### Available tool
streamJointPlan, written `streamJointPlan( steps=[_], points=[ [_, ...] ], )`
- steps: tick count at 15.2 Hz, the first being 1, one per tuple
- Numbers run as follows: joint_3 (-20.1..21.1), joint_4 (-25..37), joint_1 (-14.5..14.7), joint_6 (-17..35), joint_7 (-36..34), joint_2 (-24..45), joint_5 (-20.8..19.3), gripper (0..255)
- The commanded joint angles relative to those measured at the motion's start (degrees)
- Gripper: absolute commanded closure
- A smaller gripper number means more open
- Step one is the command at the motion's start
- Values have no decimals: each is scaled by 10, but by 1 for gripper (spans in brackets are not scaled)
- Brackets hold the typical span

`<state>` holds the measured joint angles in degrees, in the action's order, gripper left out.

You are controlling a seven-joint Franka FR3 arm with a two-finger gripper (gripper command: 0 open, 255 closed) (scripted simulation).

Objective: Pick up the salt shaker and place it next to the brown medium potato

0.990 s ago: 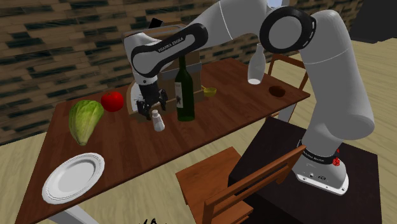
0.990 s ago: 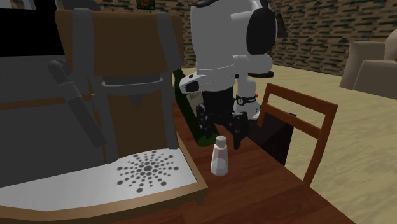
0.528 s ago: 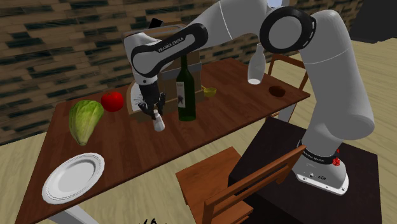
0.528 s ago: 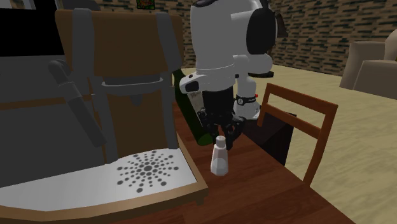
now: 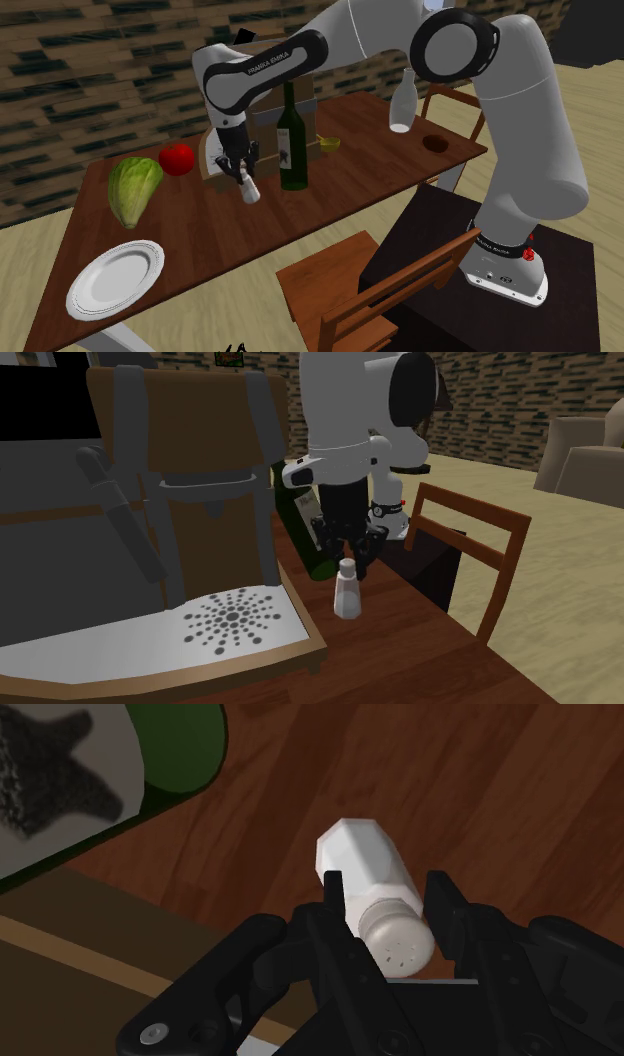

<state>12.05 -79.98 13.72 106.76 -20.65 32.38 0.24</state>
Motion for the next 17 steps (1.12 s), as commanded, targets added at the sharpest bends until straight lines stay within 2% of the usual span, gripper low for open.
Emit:
streamJointPlan(
  steps=[1, 17],
  points=[
    [0, 9, 0, -13, 0, -4, 1, 255],
    [2, 118, 4, -130, -8, -14, 2, 255]
  ],
)
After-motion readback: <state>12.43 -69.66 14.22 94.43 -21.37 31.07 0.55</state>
